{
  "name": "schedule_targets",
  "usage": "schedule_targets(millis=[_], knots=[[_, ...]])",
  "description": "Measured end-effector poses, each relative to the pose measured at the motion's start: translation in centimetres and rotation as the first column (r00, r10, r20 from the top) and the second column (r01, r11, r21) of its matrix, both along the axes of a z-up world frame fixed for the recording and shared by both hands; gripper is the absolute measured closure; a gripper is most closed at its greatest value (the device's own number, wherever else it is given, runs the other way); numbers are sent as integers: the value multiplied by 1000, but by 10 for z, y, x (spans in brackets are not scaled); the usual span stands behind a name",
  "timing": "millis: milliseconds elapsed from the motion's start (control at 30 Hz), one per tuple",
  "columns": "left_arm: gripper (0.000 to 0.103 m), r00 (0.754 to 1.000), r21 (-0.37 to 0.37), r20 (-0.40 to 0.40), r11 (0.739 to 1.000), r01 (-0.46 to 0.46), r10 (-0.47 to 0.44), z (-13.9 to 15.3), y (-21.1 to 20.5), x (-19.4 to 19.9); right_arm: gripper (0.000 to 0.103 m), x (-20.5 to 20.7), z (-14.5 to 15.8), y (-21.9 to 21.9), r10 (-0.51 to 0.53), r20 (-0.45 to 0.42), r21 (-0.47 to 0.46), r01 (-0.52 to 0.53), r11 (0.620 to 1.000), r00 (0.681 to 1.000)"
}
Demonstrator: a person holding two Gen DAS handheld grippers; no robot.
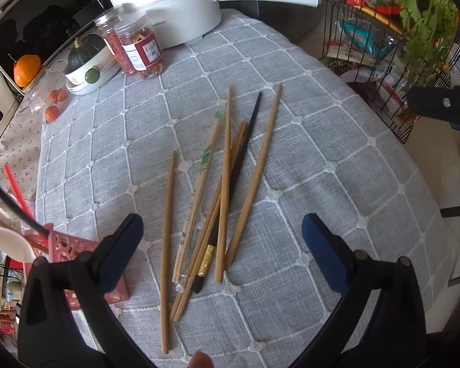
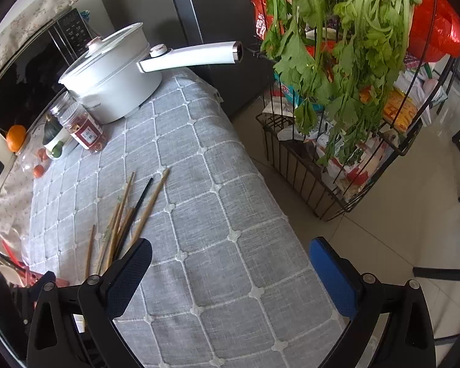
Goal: Organize utensils
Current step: 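Move the left tool to the chopstick pile and close on a wooden chopstick, then lift the wooden chopstick with the left tool while the right tool grasps another wooden chopstick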
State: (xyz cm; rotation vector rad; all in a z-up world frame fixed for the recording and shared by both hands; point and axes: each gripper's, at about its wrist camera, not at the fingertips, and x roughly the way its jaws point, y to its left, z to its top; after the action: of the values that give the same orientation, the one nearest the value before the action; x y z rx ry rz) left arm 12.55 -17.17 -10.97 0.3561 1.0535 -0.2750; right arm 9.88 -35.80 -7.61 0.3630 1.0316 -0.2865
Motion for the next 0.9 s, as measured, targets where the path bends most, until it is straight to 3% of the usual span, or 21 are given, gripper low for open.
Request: schedule_targets(millis=[133,300,400,567,667,800,900], knots=[[4,1000,-32,-22,999,-18,18,-8,-8,22,0,9,-11,-8,-18,-34,29,19,999,999],[54,992,-129,-120,990,-51,35,-16,-16,56,0,18,-24,-13,-12,-82,77,19,997,997],[74,986,-157,-164,986,-58,31,-23,-21,72,0,22,-29,-14,-6,-98,85,14,996,995],[76,993,-95,-95,992,-77,68,-22,-27,87,0,24,-30,-13,2,-107,84,7,996,994],[76,990,-72,-118,994,-86,77,-27,-28,96,0,25,-30,-11,8,-107,83,1,997,994],[89,986,-40,-145,995,-88,81,-37,-31,102,0,27,-29,-7,19,-109,86,-10,996,994],[92,986,-45,-139,994,-97,90,-40,-31,104,0,27,-29,-6,23,-113,84,-13,996,993]])
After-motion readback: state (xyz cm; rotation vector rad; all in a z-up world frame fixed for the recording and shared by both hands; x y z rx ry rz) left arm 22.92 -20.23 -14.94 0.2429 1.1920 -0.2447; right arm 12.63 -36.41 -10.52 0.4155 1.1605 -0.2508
